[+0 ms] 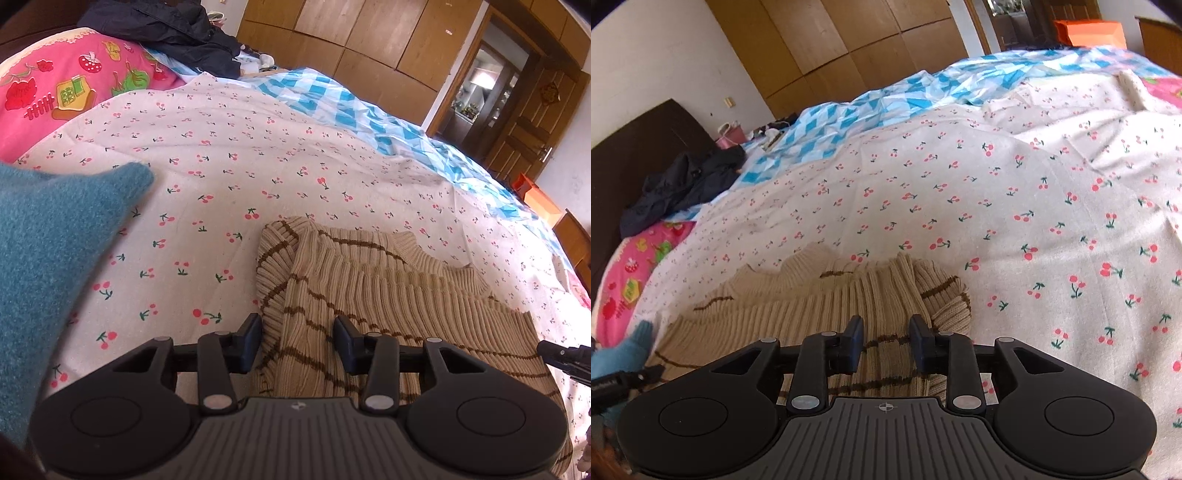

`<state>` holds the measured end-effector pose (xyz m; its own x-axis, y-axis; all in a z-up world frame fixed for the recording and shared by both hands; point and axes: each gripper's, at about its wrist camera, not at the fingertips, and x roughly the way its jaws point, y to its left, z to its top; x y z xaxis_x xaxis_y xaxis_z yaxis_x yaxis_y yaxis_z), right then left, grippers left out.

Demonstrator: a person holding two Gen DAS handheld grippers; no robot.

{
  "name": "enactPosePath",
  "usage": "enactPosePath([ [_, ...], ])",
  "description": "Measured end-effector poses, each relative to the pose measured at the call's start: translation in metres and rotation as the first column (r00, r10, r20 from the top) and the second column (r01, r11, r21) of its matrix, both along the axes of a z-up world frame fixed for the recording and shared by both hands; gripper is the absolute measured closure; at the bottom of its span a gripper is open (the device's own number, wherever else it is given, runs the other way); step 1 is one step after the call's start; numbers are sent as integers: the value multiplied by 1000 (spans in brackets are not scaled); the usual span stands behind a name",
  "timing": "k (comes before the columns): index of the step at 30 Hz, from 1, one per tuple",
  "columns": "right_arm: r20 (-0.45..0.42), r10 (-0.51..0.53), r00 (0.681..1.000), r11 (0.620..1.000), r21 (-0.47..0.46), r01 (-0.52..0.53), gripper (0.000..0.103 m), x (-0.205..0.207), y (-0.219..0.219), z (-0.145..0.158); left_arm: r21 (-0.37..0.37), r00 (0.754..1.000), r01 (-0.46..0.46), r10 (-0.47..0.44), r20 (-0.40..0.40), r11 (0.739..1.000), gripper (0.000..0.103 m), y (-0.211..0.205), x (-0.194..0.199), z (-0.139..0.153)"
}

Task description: Fold small clothes

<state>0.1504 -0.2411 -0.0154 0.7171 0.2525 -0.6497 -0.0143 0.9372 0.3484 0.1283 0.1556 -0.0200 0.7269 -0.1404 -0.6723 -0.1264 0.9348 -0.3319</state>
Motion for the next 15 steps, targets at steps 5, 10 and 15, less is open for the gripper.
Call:
enactPosePath([
  [5,78,-46,996,999,0,46,66,-10,-4,8,-38,1000,-10,11,27,999,56,6,-6,5],
  [10,-5,-3,1000,999,-37,3,66,16,2,-6,-26,1000,2,-2,-25,1000,52,3,9,-3],
  [15,-16,-6,1000,1000,3,6,96,20,0,-2,-10,999,23,-24,-22,1000,72,-3,15,-2],
])
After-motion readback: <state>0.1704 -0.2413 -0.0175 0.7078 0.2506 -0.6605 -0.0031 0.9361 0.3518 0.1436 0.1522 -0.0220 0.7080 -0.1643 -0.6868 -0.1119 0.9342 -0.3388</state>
